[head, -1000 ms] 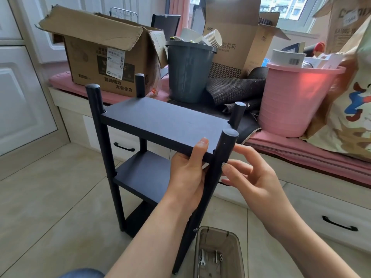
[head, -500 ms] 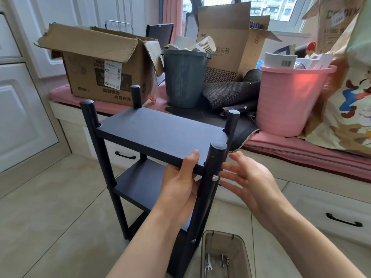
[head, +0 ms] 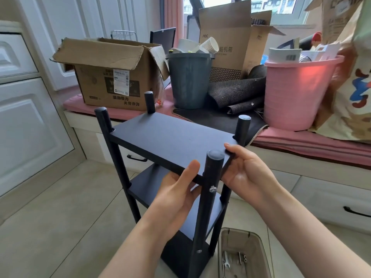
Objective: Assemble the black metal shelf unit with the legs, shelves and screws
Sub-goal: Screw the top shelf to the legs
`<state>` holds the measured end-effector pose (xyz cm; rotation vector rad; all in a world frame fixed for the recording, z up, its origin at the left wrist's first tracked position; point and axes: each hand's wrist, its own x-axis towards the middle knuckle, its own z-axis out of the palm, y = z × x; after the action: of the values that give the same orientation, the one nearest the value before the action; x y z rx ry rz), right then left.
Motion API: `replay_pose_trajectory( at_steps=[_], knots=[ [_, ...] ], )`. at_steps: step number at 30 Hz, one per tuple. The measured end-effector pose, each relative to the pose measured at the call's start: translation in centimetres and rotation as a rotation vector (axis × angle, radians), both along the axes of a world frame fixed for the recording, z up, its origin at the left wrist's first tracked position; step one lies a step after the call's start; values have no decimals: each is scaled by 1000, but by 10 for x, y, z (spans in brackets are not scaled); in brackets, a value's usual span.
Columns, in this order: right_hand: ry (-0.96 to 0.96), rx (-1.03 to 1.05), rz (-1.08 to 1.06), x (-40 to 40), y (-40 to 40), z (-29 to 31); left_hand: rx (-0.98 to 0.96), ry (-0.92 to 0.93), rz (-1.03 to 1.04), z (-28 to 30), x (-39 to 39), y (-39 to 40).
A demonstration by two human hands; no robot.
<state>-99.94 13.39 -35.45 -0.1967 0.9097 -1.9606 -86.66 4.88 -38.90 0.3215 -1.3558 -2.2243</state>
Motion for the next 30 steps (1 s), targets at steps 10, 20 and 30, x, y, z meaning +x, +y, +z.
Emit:
replay_pose_trajectory(
  at_steps=[10,20,30],
  knots=[
    [-51,-59,6,14,-2,2,-211,-97,85,-1,31,11],
    [-30,-55,-7,18,-1,5,-222,-79,152,2,31,16],
    [-23,-18,-12,17,-4,3,-146,-100,234,2,28,23]
  ],
)
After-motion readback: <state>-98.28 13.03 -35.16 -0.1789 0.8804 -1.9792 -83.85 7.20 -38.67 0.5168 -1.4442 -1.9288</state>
